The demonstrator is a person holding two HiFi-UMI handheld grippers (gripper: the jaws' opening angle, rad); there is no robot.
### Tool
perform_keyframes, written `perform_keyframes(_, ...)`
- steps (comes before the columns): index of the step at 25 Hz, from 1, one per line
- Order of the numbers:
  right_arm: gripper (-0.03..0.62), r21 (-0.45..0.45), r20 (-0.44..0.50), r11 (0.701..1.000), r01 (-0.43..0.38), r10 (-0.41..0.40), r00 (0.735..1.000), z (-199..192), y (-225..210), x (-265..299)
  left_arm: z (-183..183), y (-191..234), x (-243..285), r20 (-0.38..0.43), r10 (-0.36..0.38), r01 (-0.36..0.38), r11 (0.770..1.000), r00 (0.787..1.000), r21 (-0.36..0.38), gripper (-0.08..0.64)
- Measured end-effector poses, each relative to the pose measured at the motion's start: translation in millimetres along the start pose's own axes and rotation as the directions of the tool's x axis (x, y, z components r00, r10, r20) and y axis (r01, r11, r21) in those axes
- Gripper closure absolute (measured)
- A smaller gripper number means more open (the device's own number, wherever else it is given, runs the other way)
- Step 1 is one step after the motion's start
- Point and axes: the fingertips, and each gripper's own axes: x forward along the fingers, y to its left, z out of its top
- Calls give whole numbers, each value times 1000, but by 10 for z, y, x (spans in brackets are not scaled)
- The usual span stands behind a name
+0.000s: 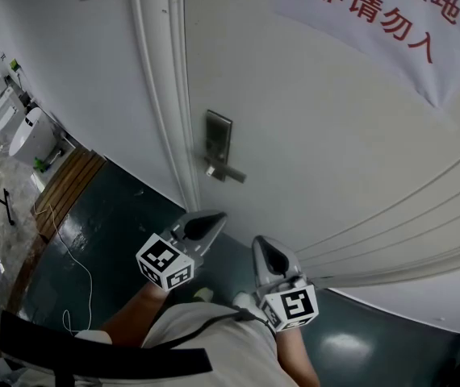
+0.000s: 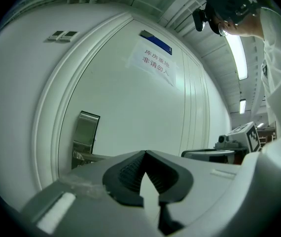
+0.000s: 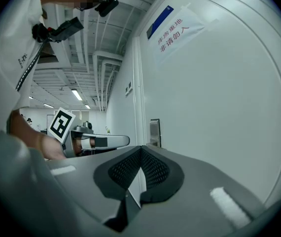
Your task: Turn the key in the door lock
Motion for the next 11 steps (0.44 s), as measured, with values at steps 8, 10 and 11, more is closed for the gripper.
perform_keyframes(8, 584, -12, -1, 1000, 8, -8, 1000, 16, 62, 27, 28, 28, -50, 2, -1, 1, 1000, 1000, 26, 555)
perform_keyframes(10, 584, -15, -1, 1000, 8, -8, 1000, 16, 83, 41, 16, 60, -60, 4, -1, 1, 1000, 1000, 7, 555)
perform_keyframes(11, 584, -16, -1, 1000, 9, -9, 1000, 15, 93, 48, 9, 78, -67, 5, -1, 1, 1000, 1000, -4, 555)
